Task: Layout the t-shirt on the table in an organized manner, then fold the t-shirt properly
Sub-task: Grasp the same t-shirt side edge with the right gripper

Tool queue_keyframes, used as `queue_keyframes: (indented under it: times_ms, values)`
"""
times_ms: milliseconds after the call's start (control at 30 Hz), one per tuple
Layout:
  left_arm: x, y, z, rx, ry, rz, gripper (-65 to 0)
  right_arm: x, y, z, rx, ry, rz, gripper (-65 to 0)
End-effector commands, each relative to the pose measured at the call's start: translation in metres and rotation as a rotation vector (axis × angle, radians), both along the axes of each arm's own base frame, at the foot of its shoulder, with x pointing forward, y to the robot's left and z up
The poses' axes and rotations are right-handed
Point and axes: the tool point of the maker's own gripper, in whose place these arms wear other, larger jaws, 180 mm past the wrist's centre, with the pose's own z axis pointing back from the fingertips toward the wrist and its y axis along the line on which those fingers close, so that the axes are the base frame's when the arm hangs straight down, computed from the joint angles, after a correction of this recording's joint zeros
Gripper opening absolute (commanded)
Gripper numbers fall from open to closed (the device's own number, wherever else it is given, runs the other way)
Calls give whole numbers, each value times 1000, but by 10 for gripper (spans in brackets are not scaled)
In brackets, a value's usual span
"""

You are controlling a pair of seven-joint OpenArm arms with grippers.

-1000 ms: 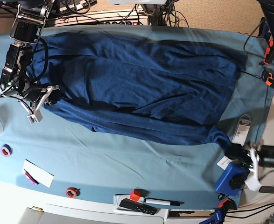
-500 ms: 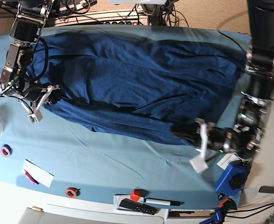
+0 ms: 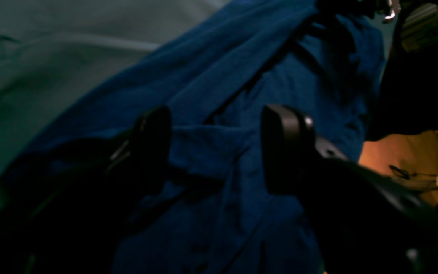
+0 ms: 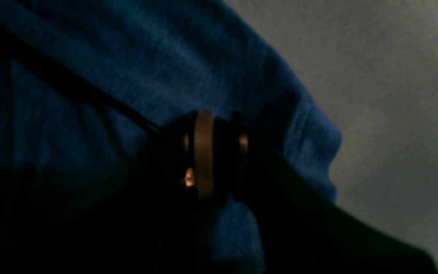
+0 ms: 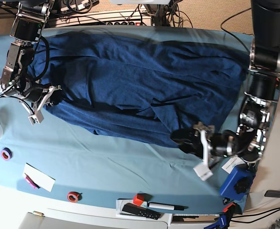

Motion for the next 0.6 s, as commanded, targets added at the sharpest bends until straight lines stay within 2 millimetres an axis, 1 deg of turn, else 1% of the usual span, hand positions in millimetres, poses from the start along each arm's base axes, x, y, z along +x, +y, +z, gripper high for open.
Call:
queue_keyframes:
  times_ms: [0, 33, 100, 133, 200, 300, 400, 500, 567]
  values:
    - [15, 6, 27, -34, -67, 22, -277, 13, -6, 19, -10, -62, 1, -551]
    - [16, 10, 28, -29, -68, 29, -277, 14, -6, 20, -11, -66, 0, -494]
    - [18, 20, 29, -19, -73, 48, -277, 19, -8, 25, -17, -79, -1, -341]
    - [20, 27, 31, -16, -79, 62, -277, 22, -10, 28, -23, -86, -10, -301]
    - [27, 45, 38, -15, -105, 110, -277, 32, -15, 36, -21, -109, -54, -297]
    - [40, 83, 57, -14, -167, 212, -277, 48, -17, 52, -18, -148, -76, -297]
    - [47, 119, 78, -14, -215, 295, -277, 58, -9, 64, 31, -135, -54, -297]
    - [49, 151, 95, -7, -253, 363, -277, 62, 2, 64, 110, -74, 1, -297]
    - [49, 167, 102, 5, -268, 391, -277, 65, 5, 62, 199, -38, -1, -297]
